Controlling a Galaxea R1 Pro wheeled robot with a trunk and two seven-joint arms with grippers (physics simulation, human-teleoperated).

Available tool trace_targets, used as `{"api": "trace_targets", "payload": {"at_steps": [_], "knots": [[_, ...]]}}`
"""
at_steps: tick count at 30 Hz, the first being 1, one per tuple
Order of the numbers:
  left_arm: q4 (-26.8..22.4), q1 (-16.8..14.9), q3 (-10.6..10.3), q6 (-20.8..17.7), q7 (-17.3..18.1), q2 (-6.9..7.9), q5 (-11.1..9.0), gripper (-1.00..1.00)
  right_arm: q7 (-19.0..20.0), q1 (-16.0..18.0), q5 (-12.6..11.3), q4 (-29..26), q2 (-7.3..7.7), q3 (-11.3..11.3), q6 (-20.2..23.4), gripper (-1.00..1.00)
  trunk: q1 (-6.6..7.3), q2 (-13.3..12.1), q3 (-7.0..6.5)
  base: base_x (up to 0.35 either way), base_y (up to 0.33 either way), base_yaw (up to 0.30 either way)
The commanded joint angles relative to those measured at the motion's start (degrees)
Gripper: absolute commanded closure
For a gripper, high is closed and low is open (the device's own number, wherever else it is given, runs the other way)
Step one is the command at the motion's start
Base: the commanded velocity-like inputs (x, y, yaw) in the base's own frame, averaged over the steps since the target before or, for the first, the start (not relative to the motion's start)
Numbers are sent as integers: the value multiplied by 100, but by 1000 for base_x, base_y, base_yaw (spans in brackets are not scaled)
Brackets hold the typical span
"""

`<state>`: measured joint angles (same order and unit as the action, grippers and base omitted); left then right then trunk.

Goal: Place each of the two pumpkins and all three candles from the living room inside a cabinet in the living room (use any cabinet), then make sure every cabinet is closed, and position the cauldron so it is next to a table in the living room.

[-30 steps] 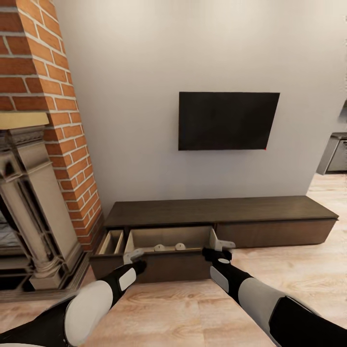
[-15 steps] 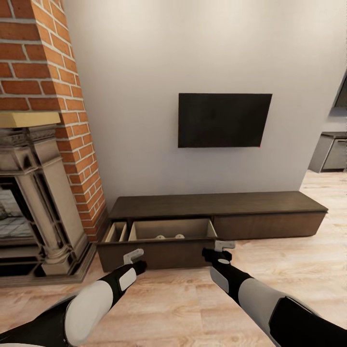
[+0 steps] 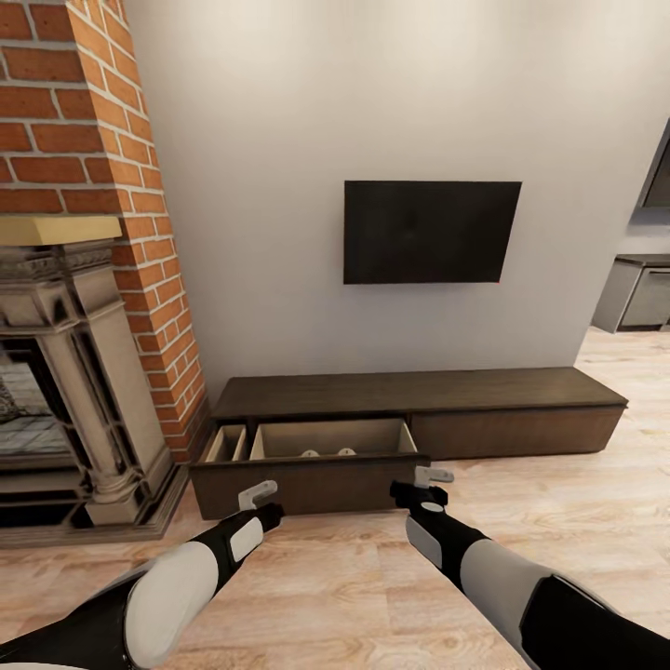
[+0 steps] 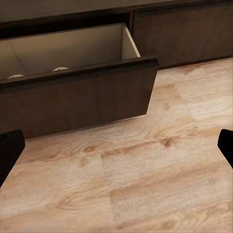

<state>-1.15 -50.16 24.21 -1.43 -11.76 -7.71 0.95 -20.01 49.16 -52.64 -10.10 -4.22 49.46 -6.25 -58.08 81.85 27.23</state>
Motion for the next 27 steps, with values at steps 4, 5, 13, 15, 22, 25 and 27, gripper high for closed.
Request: {"api": "trace_targets", "payload": {"at_steps": [4, 5, 13, 15, 22, 25, 27], "knots": [[-8, 0, 20, -15, -19, -3, 10, -100, -21, -1, -59, -4, 0, 46, -25, -100, 0, 3, 6, -1, 0, 0], [-8, 10, 21, -15, -19, -3, 10, -100, -21, -5, -58, -3, 0, 46, -25, -100, 0, 3, 6, 0, 0, 0], [-8, 106, 18, -14, -19, -8, 10, -100, -15, -183, -61, -8, -4, 52, -32, -100, 0, 3, 6, 0, 0, 0], [-8, 134, 20, -15, -19, -3, 10, -100, -13, -198, -62, -9, -6, 57, -33, -100, 0, 3, 6, 0, 0, 0], [-8, 484, 22, -6, -18, 14, 10, -100, 369, -383, -62, -11, -5, 55, -34, -100, 0, 3, 6, 0, 0, 0], [-8, 618, 22, -6, -19, 21, 10, -100, 686, -519, -62, -10, 0, 50, -34, -100, 0, 3, 6, 0, 0, 0], [-8, 729, 22, -6, -19, 27, 10, -100, 746, -569, -62, -10, 0, 53, -34, -100, 0, 3, 6, 0, 0, 0]]}}
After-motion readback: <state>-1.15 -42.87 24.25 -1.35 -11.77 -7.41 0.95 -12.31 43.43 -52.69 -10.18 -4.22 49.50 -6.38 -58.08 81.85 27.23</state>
